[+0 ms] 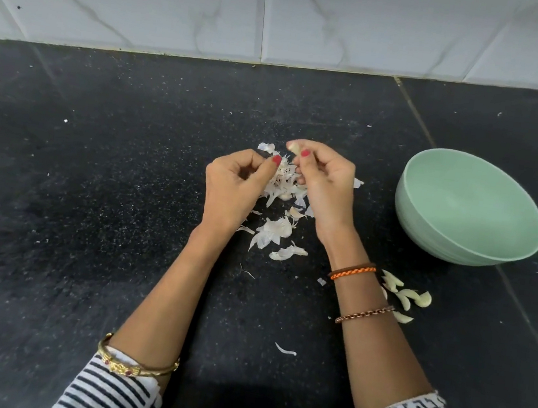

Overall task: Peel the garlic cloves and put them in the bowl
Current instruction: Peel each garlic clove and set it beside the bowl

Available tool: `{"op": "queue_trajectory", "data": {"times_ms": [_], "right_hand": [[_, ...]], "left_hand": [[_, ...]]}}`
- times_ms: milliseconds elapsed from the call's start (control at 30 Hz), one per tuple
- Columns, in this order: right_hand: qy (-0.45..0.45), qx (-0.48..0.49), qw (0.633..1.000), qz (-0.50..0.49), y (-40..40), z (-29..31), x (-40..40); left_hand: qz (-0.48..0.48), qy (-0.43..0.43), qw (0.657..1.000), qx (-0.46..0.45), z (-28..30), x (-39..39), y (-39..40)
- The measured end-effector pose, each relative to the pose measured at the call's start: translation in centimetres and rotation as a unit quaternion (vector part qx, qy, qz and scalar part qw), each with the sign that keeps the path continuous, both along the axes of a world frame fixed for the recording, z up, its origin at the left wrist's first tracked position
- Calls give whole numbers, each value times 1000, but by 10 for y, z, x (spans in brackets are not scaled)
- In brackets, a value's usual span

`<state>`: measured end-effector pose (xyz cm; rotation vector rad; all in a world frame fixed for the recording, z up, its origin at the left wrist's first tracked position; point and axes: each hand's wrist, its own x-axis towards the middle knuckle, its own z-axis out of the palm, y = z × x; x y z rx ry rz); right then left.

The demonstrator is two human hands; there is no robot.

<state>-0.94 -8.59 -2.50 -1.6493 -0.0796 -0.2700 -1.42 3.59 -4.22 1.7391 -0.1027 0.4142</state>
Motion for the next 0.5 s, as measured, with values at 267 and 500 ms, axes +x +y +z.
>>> {"op": "queue_trajectory", "data": {"times_ms": [267,500], "right_hand": [[-94,-178,977,-72,-1,-10,4],[-197,-284,931,-118,0,-17,7]], "left_hand": [[-12,-22,999,23,1,-1,2],[7,-31,997,77,-1,-1,2]]}}
